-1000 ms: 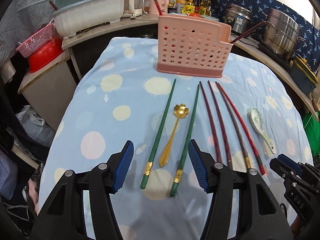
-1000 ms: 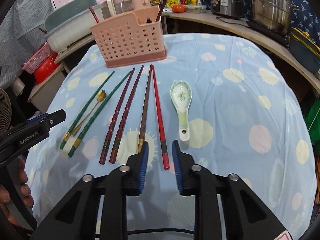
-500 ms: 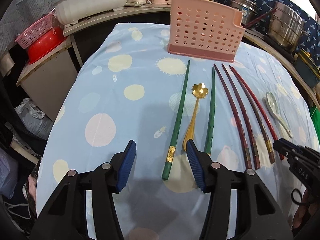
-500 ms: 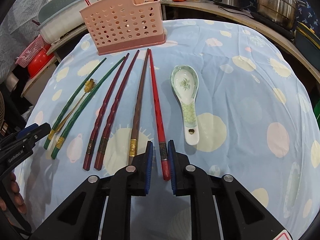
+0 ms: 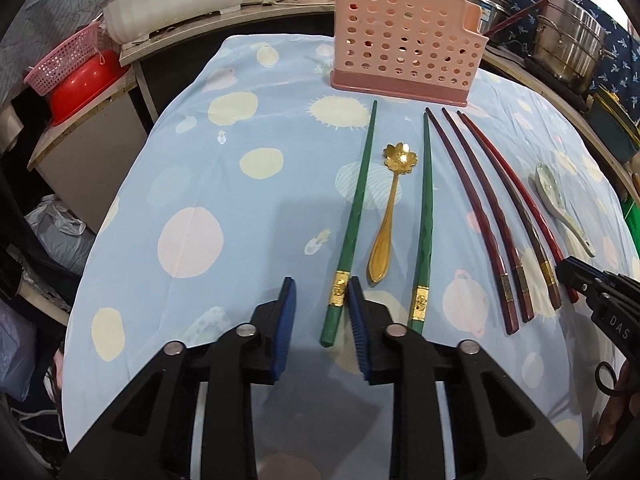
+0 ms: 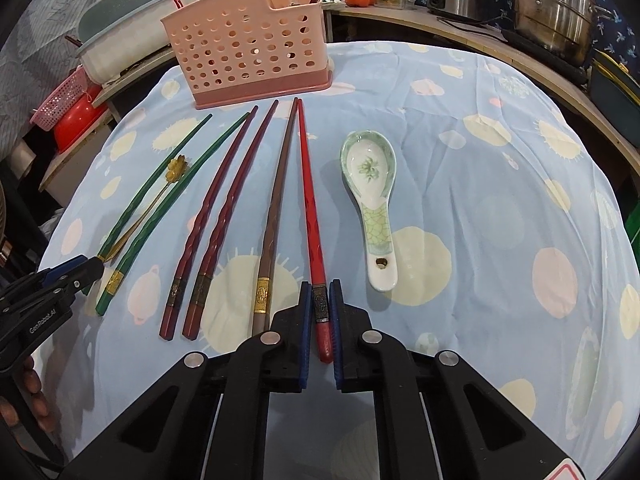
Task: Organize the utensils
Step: 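Lift both held chopsticks and carry them over the pink basket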
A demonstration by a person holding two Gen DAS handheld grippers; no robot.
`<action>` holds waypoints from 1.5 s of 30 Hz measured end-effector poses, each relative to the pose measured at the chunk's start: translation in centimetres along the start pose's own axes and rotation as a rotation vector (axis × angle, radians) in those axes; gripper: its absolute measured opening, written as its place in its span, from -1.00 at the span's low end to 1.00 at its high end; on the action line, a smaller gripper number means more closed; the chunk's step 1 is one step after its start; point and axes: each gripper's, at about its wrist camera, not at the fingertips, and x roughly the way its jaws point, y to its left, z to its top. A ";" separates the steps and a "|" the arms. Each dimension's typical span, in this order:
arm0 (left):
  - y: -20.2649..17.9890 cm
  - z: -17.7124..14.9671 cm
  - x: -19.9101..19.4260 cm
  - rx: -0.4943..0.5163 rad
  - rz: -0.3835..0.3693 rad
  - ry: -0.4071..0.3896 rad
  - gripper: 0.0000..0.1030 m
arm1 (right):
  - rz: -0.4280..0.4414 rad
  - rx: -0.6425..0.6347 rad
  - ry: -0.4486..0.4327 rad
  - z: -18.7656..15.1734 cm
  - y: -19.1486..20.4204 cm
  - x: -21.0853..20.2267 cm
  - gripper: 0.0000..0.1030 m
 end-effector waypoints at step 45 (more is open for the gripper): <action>-3.9 11.4 -16.4 0.006 -0.121 -0.335 -0.87 | 0.097 0.027 -0.351 8.4 -0.5 -17.1 -0.86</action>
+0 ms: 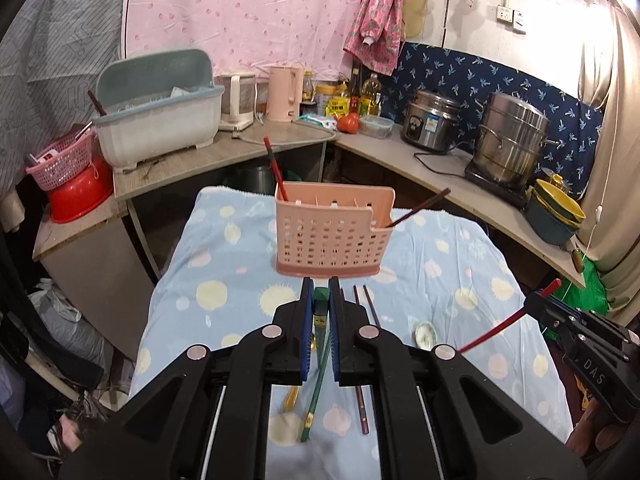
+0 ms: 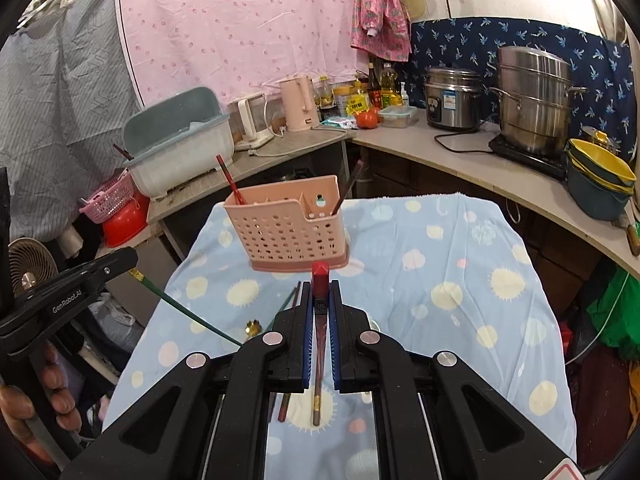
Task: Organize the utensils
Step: 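Lift both held chopsticks and carry them over the pink basket, then lower the chopsticks into the basket and open both tools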
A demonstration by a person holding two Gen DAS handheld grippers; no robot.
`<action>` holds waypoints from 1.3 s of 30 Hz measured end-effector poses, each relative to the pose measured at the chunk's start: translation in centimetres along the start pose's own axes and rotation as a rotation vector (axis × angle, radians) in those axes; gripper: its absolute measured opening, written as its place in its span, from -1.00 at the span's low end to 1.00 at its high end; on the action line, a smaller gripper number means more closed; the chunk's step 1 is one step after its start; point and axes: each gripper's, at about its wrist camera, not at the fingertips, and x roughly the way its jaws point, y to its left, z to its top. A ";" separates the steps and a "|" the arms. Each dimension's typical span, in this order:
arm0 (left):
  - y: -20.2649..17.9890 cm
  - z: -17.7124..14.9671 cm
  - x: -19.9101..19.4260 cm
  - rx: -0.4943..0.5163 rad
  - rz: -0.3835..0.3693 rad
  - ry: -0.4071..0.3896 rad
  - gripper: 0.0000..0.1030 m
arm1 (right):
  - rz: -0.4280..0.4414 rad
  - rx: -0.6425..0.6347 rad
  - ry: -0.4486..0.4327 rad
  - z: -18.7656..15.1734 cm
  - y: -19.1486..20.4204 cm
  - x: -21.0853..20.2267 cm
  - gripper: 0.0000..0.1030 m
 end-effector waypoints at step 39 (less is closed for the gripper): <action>1.4 18.9 7.9 0.018 0.095 -0.246 -0.87 | -0.041 -0.057 -0.177 16.6 2.1 11.4 -0.86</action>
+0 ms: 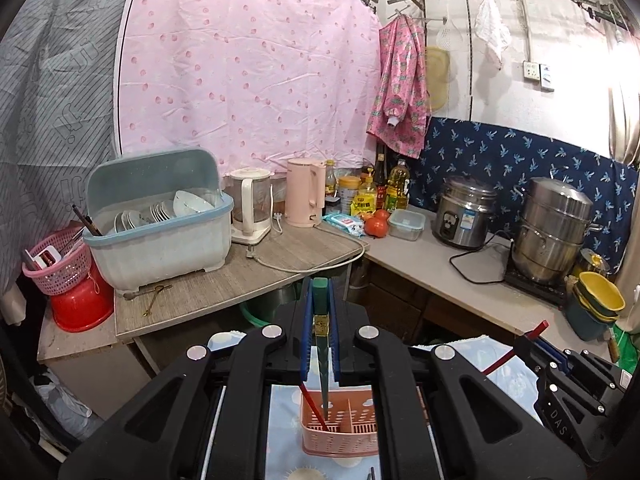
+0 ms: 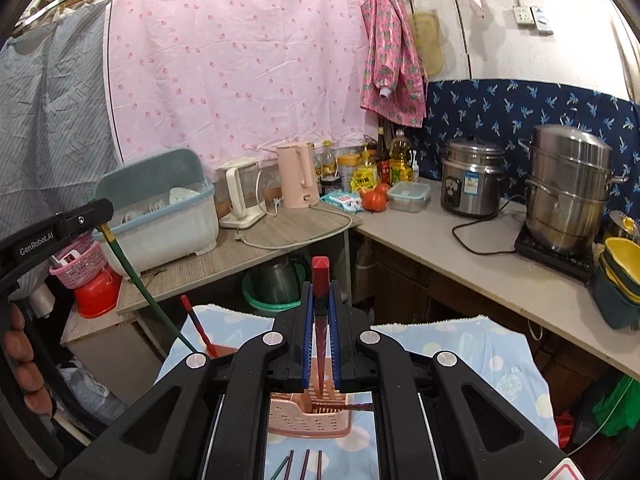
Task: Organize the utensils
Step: 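Lower the chopsticks into the basket and open both tools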
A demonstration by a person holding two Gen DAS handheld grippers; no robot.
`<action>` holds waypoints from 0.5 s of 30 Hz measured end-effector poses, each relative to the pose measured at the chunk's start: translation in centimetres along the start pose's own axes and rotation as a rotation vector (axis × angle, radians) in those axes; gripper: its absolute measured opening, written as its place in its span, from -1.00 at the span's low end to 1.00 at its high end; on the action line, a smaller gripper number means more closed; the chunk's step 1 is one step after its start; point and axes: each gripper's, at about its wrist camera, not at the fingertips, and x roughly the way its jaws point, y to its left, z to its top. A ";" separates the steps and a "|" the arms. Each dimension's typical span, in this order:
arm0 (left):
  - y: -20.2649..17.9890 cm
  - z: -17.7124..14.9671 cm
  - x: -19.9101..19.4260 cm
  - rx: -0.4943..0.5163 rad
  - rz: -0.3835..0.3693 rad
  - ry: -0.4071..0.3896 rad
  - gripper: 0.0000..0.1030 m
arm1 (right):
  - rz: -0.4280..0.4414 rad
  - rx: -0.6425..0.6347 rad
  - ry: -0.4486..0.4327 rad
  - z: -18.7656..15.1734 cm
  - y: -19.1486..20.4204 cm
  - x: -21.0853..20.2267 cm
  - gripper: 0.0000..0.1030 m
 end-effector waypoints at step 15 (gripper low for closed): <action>-0.6 -3.2 5.3 0.026 0.012 0.109 -0.86 | -0.002 0.013 0.097 -2.7 -0.1 4.9 -0.86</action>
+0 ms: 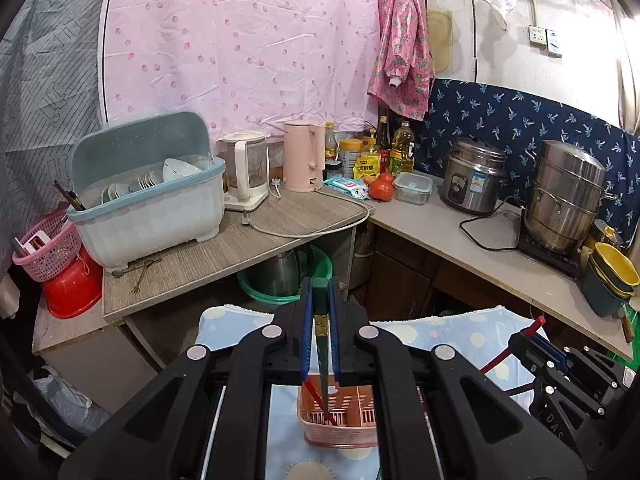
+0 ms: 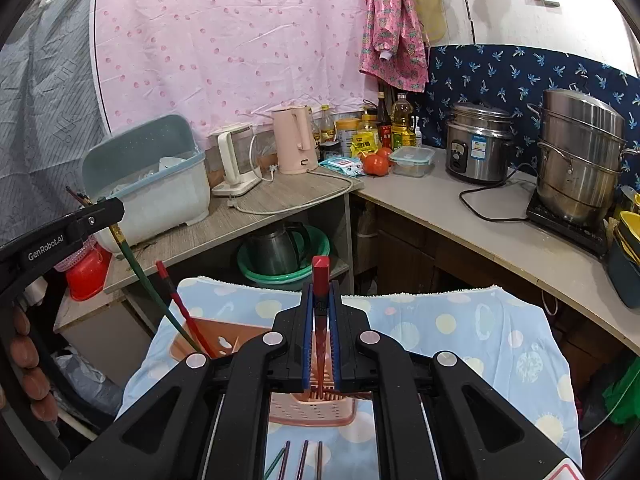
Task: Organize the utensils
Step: 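Lower the chopsticks into the basket and open both tools, then move both tools back down toward the remaining chopsticks and spoons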
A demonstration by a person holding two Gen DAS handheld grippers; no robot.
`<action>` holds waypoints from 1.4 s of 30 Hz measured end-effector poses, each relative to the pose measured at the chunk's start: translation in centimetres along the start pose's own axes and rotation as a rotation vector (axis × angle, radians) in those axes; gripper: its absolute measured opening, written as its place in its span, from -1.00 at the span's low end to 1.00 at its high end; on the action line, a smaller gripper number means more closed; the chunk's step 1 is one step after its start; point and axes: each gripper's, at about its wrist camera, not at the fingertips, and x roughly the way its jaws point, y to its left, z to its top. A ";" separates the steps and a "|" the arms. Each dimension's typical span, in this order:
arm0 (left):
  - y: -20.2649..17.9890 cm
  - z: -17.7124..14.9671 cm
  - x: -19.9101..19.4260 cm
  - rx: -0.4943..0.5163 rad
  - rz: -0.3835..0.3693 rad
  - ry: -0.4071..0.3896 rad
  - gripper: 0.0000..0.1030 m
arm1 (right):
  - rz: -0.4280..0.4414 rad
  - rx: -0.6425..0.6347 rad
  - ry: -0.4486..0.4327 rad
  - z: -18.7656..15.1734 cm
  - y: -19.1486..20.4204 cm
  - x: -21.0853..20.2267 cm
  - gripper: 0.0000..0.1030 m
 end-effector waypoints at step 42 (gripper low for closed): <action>0.0 -4.1 -5.6 -0.013 0.013 0.015 0.04 | -0.042 -0.017 -0.060 -3.3 1.5 -7.8 -0.08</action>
